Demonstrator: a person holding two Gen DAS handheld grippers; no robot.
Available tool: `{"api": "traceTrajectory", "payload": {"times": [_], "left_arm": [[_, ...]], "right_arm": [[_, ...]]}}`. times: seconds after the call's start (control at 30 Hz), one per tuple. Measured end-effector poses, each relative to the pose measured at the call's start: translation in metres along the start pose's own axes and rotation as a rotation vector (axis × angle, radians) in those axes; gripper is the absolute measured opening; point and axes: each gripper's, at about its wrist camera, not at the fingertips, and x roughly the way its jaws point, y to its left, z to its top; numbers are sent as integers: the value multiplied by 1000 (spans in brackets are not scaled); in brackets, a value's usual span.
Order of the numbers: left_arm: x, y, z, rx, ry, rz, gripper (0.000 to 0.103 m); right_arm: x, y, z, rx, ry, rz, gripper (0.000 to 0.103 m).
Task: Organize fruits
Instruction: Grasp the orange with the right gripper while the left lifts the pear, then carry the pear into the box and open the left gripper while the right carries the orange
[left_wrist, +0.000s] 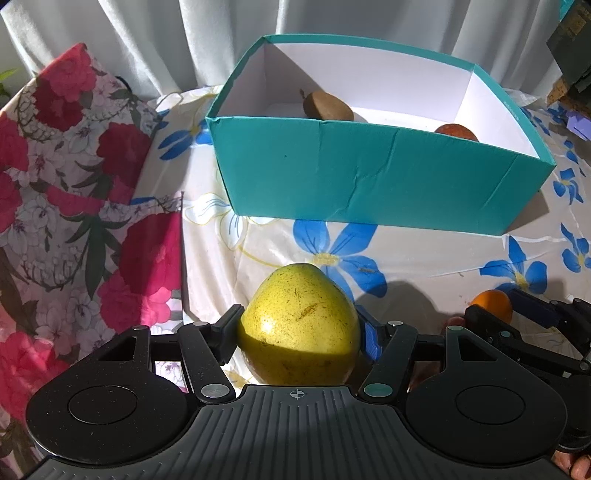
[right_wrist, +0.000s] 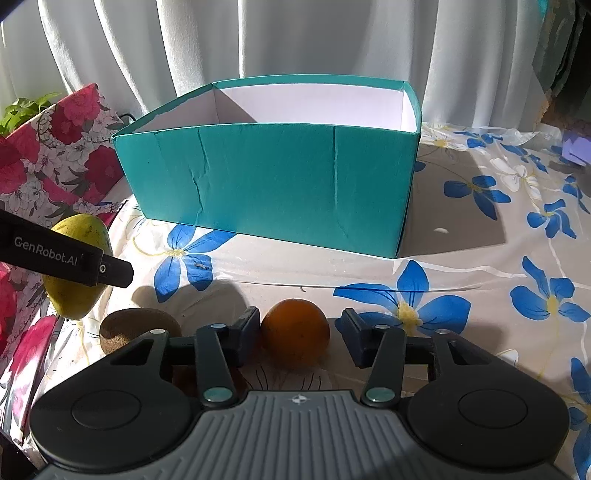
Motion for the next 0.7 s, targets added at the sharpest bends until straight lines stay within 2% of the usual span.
{"api": "traceTrajectory", "payload": {"times": [0.2,0.4,0.7], "left_arm": [[-2,-2,1,5,1,2,68],[-7,-4,3,10,-9,9,68],[-21,-9,8,22,-44,11,68]], "right_arm": [[3,-6,3,41,17,33,41],[-2,-8,2,50,9,4,39],[-51,-14,18,46,-145,-47,39]]}}
